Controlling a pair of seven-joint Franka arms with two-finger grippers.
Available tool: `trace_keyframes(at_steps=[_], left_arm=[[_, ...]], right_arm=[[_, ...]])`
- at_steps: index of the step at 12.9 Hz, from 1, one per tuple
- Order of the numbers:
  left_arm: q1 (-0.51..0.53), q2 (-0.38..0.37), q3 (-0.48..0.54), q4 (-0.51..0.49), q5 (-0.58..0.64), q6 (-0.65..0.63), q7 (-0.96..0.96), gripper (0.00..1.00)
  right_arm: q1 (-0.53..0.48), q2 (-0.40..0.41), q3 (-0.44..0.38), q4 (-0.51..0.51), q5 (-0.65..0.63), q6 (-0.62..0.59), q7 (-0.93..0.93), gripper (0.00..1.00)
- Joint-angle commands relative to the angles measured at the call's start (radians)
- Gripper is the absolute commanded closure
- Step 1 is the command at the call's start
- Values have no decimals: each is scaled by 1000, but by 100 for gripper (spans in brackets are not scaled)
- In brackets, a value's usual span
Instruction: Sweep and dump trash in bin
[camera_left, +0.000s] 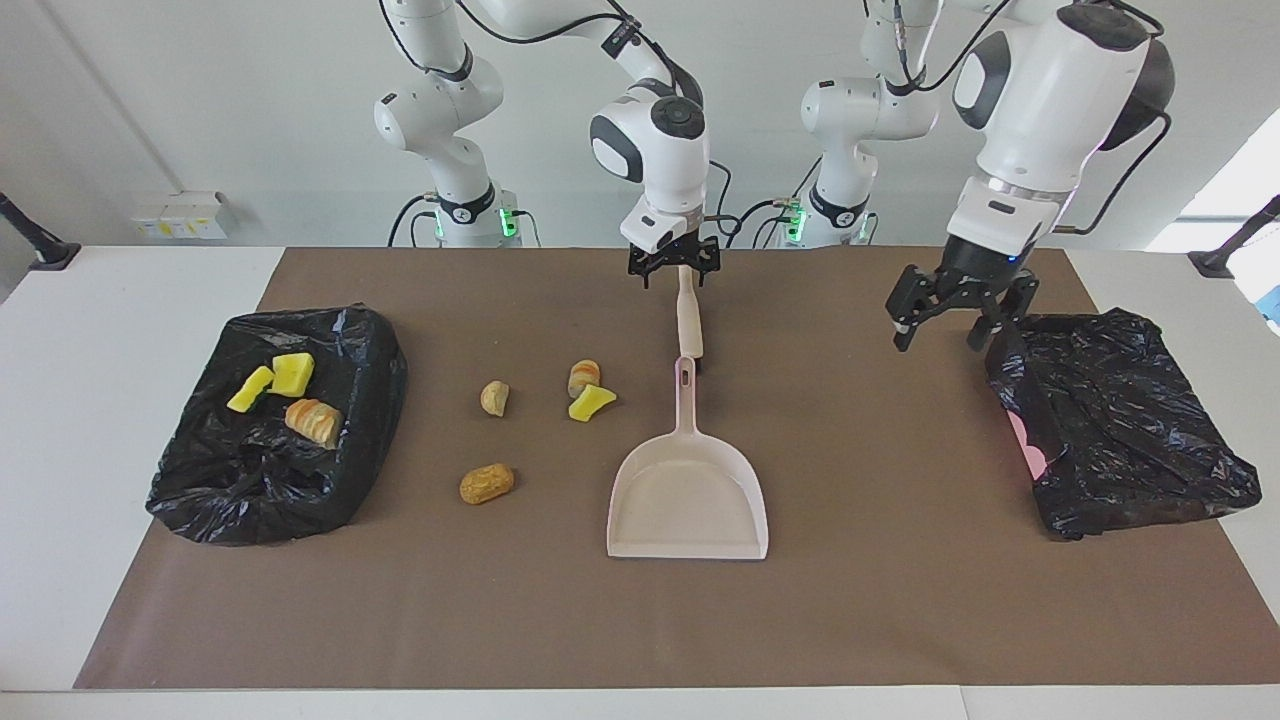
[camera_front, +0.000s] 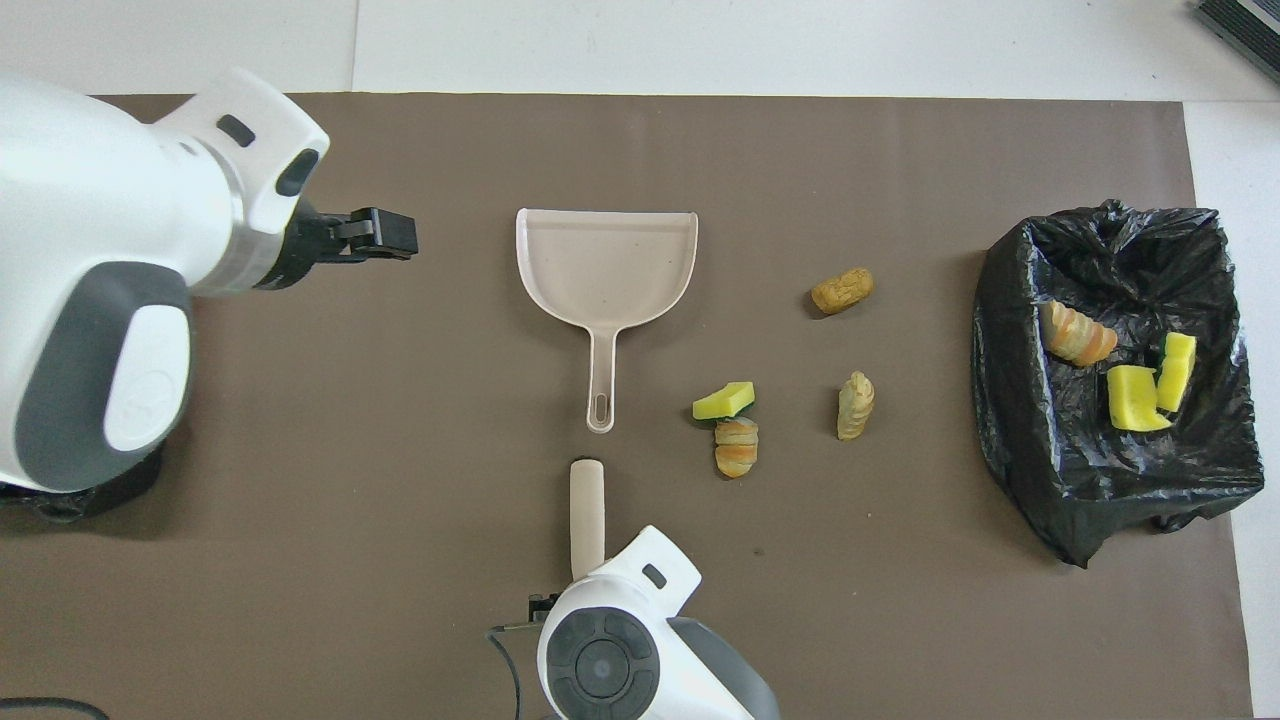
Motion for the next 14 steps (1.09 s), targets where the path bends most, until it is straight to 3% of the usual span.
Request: trace_keyframes(at_steps=[1,5,8,12,14], left_arm=[[-100,93,17,17,5,84,-119,0],[-223,181,17,-39,11,127,-204,0],[-245,188,16,-133,11,212,-202,0],[-275,194,16,-191,10,255,-202,0],[-307,234,17,-193,8,288,-209,0]], right_arm=[[28,-4,-1,-39,-11,35,27,8],[29,9,1,-48,1,53,23,37],[29,9,2,-48,4,53,15,38],[29,9,2,-48,28,48,-25,38],[47,7,2,-48,70,47,-39,41]])
